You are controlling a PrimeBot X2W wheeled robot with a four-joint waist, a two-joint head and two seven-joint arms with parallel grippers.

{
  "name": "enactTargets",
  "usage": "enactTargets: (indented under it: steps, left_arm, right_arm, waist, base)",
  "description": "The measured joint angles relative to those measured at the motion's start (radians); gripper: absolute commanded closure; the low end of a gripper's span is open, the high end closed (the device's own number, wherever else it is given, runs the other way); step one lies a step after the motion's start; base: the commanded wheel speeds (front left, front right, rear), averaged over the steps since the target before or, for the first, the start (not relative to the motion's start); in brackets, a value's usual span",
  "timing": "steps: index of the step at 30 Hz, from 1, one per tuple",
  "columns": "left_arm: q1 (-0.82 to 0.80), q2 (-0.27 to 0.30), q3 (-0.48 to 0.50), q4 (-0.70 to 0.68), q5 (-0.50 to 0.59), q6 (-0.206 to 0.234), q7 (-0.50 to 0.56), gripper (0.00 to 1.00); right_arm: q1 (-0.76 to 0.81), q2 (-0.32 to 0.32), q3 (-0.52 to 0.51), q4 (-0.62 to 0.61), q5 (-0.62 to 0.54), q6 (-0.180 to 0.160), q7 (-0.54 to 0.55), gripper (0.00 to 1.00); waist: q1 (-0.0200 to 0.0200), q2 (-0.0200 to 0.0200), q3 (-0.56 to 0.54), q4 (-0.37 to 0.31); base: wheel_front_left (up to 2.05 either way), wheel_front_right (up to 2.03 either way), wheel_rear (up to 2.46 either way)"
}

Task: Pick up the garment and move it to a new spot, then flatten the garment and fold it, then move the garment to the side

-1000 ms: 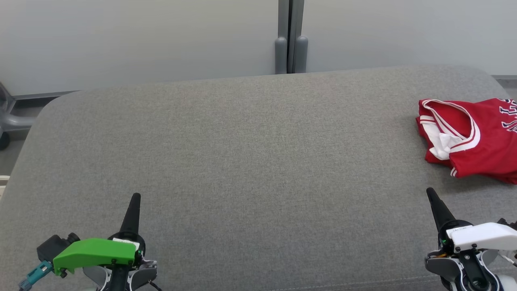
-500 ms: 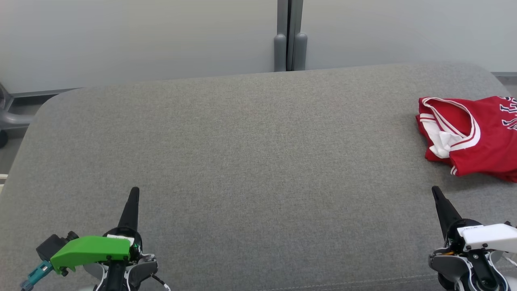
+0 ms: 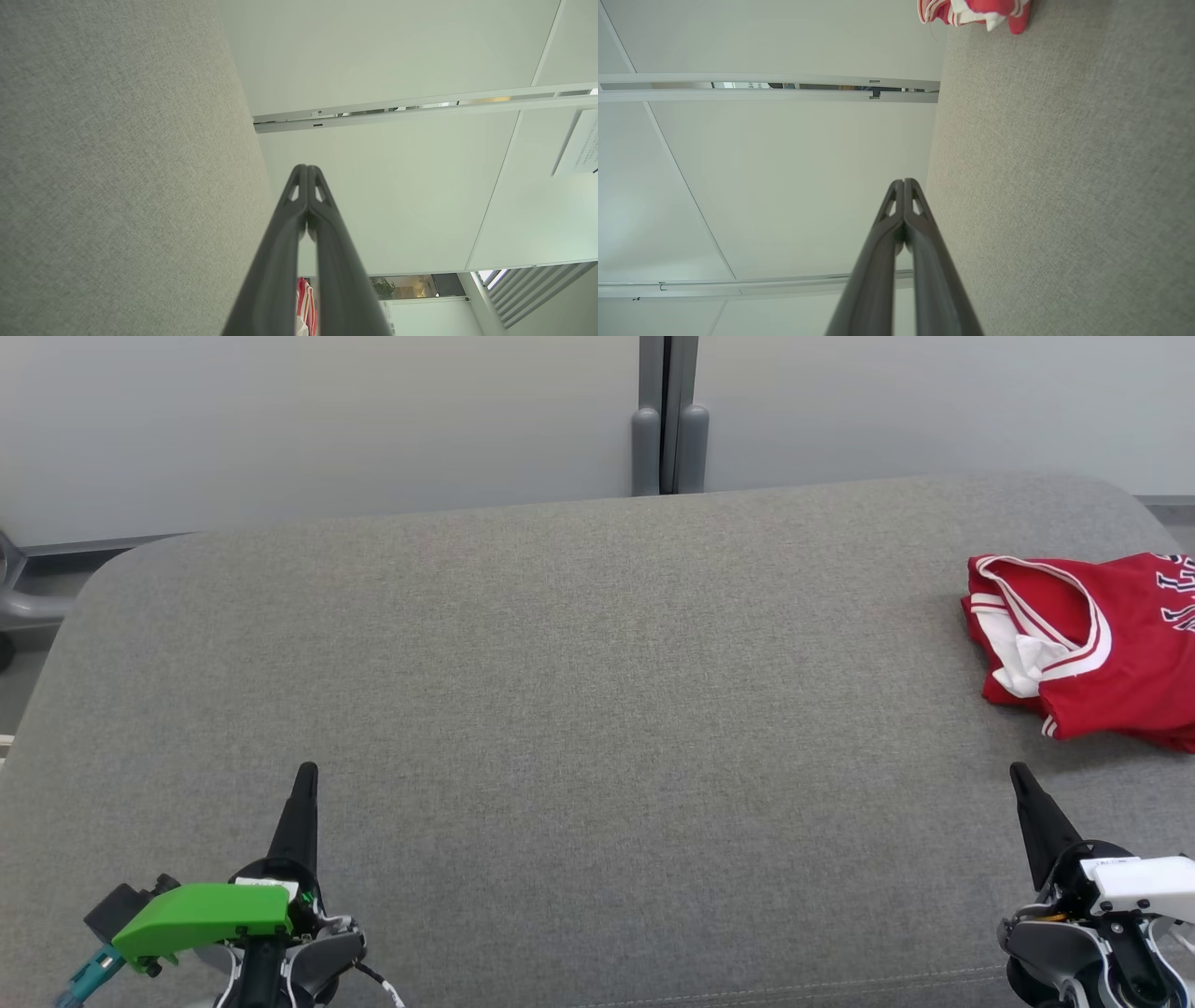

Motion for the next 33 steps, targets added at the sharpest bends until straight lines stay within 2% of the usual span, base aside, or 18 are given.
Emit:
enactTargets:
  steps: [12, 33]
  left_arm:
    - [-0.006, -0.023, 0.027, 0.006, -0.044, -0.026, 0.013, 1.0]
    - [-0.008, -0.024, 0.028, 0.006, -0.044, -0.026, 0.013, 1.0]
  right_arm:
    - [0.0, 0.0, -0.016, -0.001, 0.076, 0.0, 0.012, 1.0]
    - [0.0, -0.001, -0.017, -0.001, 0.077, 0.0, 0.012, 1.0]
  waist:
    - [0.0, 0.0, 0.007, -0.002]
    - [0.0, 0.0, 0.007, -0.002]
  base:
    - [0.0, 0.0, 0.0]
    - [0.0, 0.0, 0.0]
